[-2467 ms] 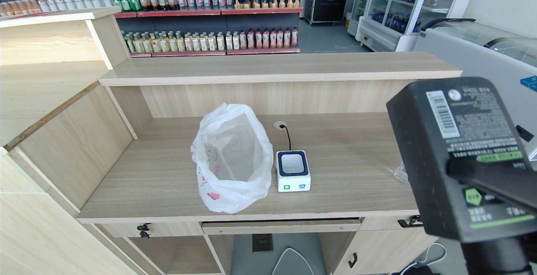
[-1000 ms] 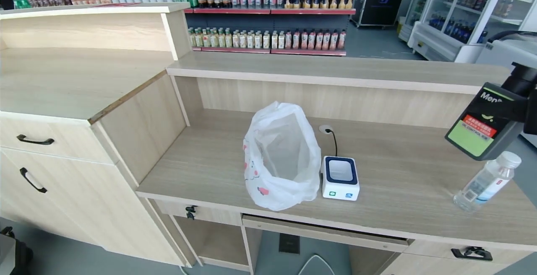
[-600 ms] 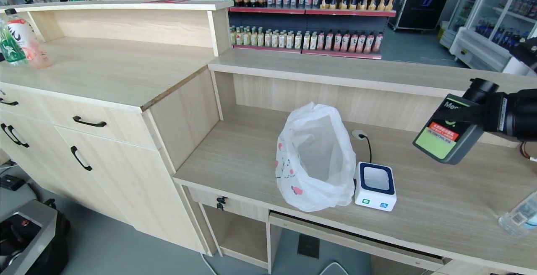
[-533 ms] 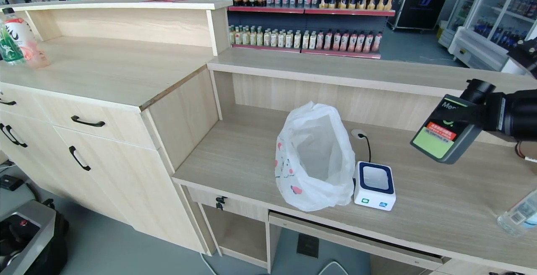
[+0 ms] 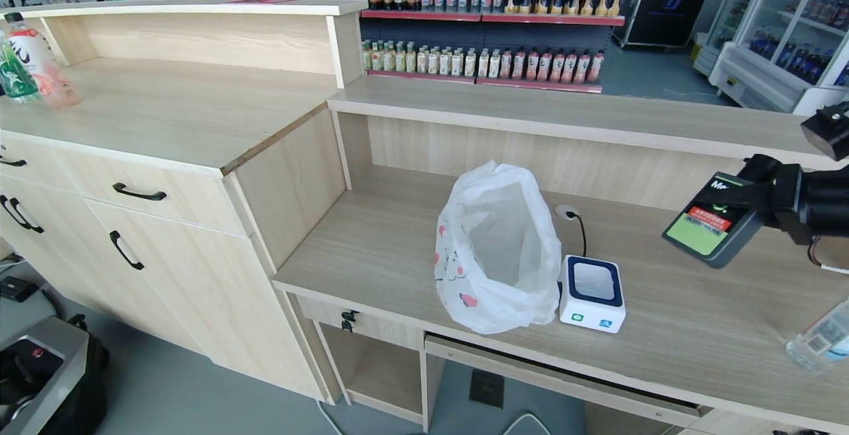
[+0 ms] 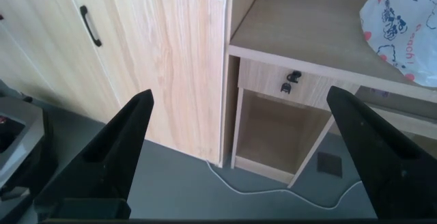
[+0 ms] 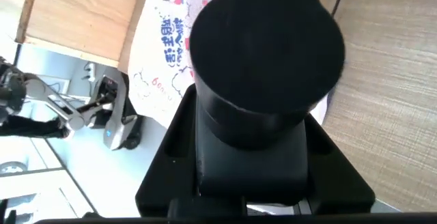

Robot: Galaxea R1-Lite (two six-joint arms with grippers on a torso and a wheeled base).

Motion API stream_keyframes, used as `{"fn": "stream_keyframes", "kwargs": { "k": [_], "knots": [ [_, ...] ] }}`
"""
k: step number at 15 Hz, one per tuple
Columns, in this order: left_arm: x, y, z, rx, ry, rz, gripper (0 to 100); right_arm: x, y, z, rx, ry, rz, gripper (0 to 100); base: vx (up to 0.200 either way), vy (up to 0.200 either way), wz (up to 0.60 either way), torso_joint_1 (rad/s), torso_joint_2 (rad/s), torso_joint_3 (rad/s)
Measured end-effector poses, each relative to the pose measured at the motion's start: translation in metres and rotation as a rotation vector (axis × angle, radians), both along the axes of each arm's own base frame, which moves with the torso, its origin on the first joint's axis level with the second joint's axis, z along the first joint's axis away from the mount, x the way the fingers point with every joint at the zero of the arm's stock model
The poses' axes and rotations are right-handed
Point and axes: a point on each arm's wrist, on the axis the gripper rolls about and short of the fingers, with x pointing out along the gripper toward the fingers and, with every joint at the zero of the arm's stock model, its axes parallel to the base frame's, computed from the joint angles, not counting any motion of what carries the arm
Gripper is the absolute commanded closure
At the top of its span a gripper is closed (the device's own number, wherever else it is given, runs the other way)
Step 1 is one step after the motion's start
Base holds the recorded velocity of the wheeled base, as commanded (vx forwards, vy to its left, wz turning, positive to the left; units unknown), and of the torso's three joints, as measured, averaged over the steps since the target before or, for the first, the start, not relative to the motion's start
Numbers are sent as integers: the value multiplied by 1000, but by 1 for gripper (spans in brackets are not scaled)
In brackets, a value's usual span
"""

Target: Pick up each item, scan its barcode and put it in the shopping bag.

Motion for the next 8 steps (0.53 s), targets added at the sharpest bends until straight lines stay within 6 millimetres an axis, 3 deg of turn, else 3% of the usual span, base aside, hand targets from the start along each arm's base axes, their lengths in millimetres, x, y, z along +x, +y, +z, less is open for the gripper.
{"fn": "stream_keyframes", "kwargs": {
  "k": [3, 8],
  "knots": [
    [0, 0, 0, 0, 0, 0, 0, 2, -16, -15, 80, 35, 41, 100, 0, 0, 0, 0, 0, 0],
    [0, 0, 0, 0, 0, 0, 0, 14, -25, -50, -7, -6, 81, 100, 0, 0, 0, 0, 0, 0]
  ]
}}
